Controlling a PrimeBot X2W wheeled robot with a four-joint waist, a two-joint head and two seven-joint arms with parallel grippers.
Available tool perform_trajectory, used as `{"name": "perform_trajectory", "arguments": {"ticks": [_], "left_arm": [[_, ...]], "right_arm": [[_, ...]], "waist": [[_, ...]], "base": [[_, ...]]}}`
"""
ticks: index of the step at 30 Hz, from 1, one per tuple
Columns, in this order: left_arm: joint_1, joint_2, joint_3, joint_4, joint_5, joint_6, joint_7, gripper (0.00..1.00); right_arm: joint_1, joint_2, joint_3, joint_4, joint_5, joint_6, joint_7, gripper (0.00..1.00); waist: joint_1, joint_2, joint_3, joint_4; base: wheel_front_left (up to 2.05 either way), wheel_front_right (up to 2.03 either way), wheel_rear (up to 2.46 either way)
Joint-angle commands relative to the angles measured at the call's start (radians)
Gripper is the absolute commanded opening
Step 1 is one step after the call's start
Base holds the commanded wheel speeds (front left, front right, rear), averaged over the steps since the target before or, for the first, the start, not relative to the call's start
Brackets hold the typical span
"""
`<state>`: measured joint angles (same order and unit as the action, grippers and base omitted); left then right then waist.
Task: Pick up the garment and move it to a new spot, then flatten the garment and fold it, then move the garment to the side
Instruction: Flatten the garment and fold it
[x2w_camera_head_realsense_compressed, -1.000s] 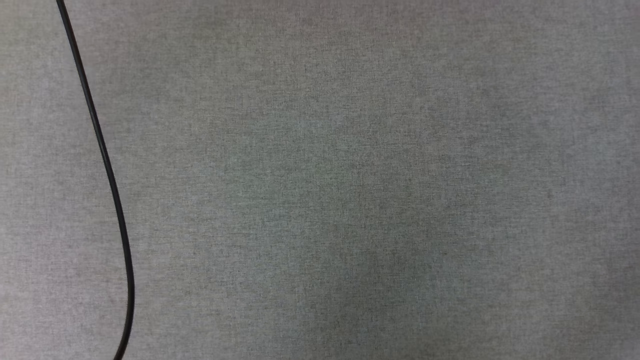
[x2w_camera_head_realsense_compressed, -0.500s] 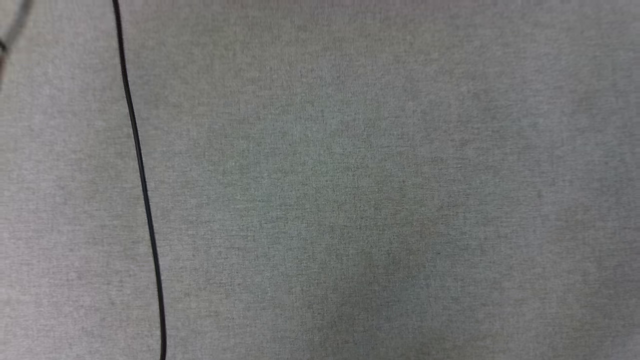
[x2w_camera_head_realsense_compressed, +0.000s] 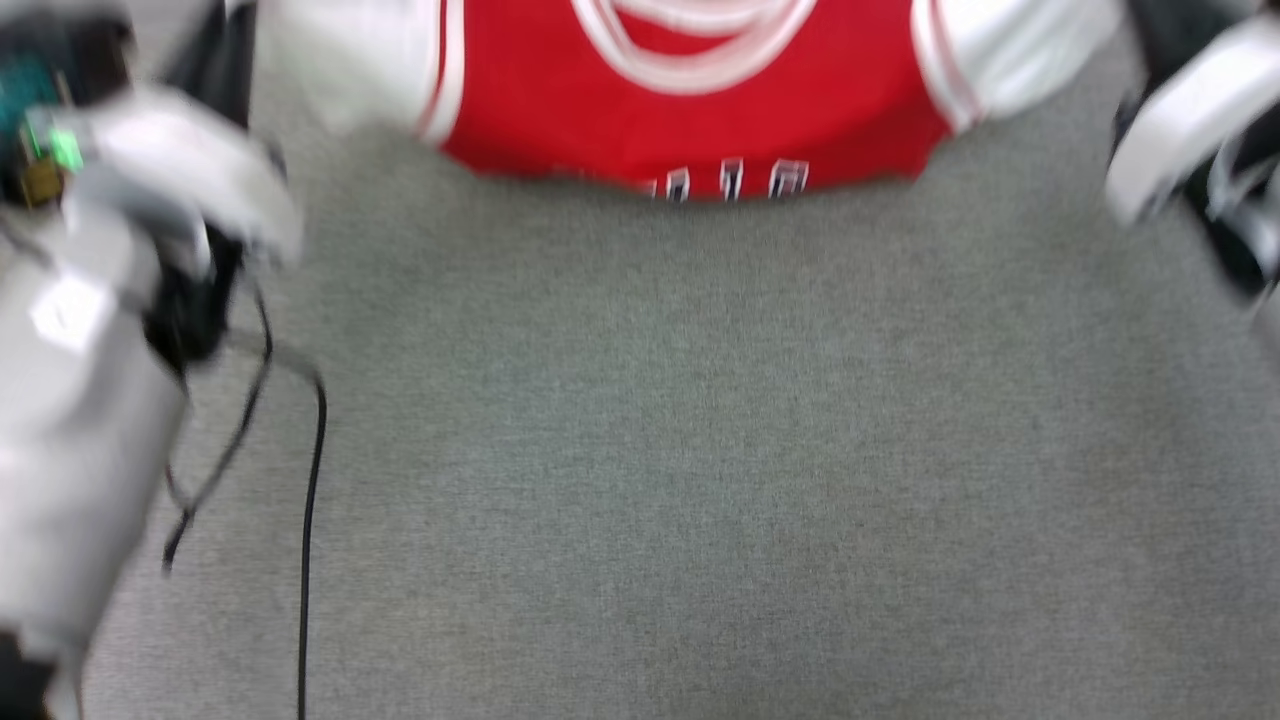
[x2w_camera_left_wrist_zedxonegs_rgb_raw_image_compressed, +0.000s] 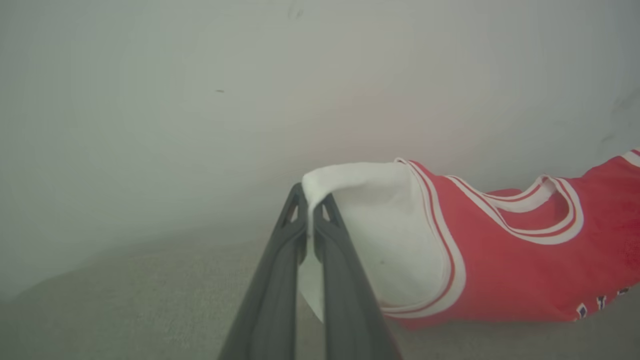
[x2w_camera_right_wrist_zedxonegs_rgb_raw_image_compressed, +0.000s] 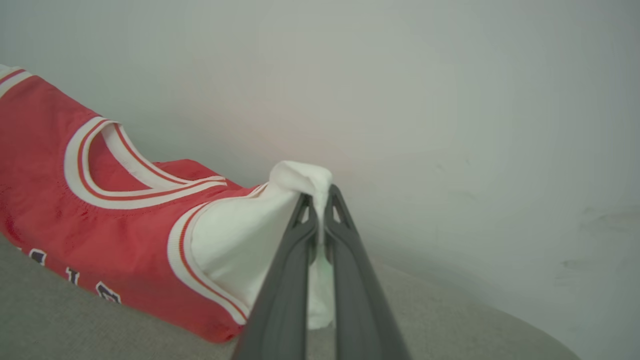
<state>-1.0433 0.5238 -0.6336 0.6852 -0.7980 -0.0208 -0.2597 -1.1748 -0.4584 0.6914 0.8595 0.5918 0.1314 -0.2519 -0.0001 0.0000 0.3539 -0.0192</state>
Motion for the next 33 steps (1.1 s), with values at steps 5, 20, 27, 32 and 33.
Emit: {"name": "perform_trajectory", "arguments": {"ticks": [5,20,27,32,33], "left_arm": [[0.29,0.026,0.035,-0.127,-0.04,0.059,-0.007,0.0],[0.84,0.07,0.102,-0.315,-0.114,0.178,-0.007,0.0],[0.996,0.064,0.142,-0.349,-0.13,0.204,-0.007,0.0],[1.089,0.045,0.169,-0.366,-0.135,0.211,-0.007,0.0],[1.103,0.042,0.175,-0.368,-0.135,0.213,-0.007,0.0]], "right_arm": [[0.225,-0.032,0.021,-0.07,0.051,-0.001,-0.012,0.0],[0.712,-0.099,-0.006,-0.212,0.147,-0.001,-0.003,0.0],[0.873,-0.107,-0.058,-0.225,0.148,-0.002,0.002,0.0],[0.993,-0.107,-0.117,-0.224,0.138,-0.002,-0.002,0.0],[1.014,-0.106,-0.13,-0.224,0.137,-0.002,-0.003,0.0]], "waist": [[0.0001,0.0,-0.104,0.008],[0.0001,0.0,-0.248,-0.012],[0.0001,0.0,-0.281,-0.02],[0.0001,0.0,-0.308,-0.017],[0.0001,0.0,-0.313,-0.015]], "base": [[0.0,0.0,0.0],[0.0,0.0,0.0],[0.0,0.0,0.0],[0.0,0.0,0.0],[0.0,0.0,0.0]]}}
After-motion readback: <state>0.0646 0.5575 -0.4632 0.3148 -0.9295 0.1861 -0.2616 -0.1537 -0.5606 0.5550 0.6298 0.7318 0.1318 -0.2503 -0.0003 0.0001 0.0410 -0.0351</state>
